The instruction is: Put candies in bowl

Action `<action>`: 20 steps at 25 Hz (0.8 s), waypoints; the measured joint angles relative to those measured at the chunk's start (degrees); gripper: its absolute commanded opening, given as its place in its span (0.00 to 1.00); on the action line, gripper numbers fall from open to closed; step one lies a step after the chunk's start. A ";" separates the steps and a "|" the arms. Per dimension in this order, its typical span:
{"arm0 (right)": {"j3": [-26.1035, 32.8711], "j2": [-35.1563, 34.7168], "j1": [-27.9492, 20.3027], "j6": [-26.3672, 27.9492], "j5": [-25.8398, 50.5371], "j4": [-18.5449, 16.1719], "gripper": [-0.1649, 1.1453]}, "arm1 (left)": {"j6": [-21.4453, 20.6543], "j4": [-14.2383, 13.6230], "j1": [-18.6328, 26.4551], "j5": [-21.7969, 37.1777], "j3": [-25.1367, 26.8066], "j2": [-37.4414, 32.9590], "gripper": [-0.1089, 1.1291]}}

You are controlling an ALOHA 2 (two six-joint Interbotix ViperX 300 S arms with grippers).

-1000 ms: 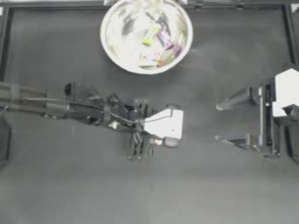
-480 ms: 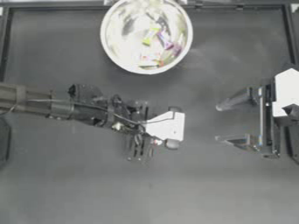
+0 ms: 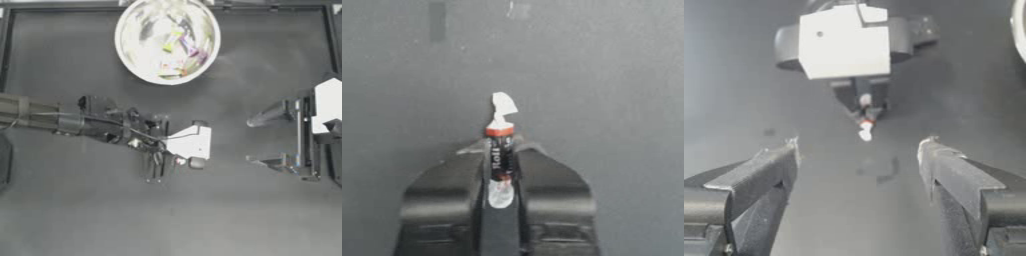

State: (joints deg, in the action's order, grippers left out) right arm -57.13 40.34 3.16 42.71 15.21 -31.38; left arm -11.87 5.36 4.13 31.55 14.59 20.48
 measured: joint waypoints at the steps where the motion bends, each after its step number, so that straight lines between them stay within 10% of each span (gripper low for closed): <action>1: 0.00 0.00 0.00 0.00 0.00 0.09 0.89 | 0.00 0.09 0.18 0.09 0.00 0.00 0.39; 20: 0.00 -0.09 0.00 0.00 -0.35 0.62 0.89 | -1.32 0.79 2.37 1.58 0.09 -9.05 0.39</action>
State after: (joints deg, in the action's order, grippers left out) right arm -57.13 40.25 3.16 42.71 14.85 -30.76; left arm -13.18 6.15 6.50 33.13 14.68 11.43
